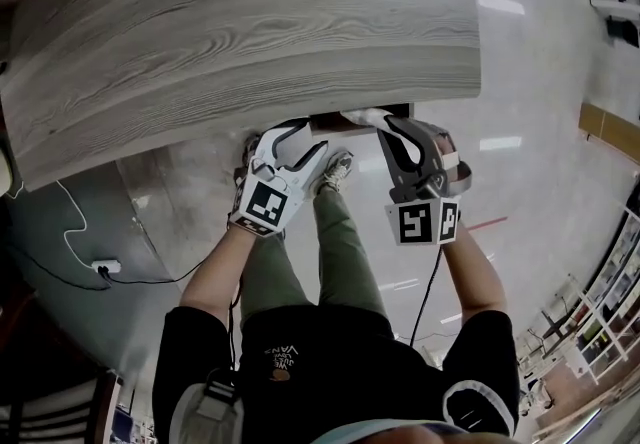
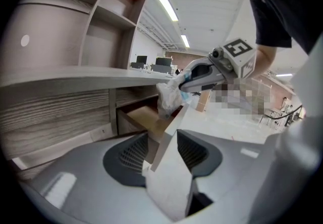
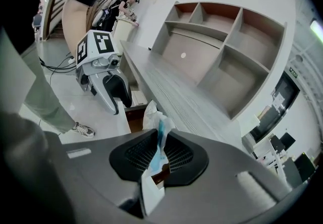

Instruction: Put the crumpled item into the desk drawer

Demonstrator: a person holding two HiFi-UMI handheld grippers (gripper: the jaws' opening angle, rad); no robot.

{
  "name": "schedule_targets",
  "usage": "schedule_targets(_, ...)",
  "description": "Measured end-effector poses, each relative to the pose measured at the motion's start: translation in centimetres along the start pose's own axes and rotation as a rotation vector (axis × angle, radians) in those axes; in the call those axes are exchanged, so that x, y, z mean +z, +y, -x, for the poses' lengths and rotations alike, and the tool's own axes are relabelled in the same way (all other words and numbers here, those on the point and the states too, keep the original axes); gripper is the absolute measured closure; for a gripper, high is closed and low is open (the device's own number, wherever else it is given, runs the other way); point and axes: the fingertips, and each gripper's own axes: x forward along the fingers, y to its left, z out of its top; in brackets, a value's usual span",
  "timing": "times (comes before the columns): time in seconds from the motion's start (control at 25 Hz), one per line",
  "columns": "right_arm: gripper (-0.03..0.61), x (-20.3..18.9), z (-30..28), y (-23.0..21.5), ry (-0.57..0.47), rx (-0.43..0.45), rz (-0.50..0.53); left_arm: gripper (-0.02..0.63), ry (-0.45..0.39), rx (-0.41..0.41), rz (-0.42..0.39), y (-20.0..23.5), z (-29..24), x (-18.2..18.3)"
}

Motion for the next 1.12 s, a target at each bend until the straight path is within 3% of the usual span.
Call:
schedule_targets(0.16, 0.538, 0.0, -0.7, 0.1, -0.012, 0.006, 0.03, 0.414, -0.057, -0.003, -0.015, 0.1, -0.1, 1.2)
schedule_targets(0.6, 0.537, -0.1, -1.3, 0.2, -0.016, -0.012, 0.079, 0.414, -0.07, 0.022, -0.014, 0.4, 0.2, 1.5)
schedule_targets(1.12, 0.48, -0.5, -1.1, 1.4, -0.036, 0.053, -0.079, 0.414, -0.103, 0.038, 0.01, 0.3, 0.2, 1.5)
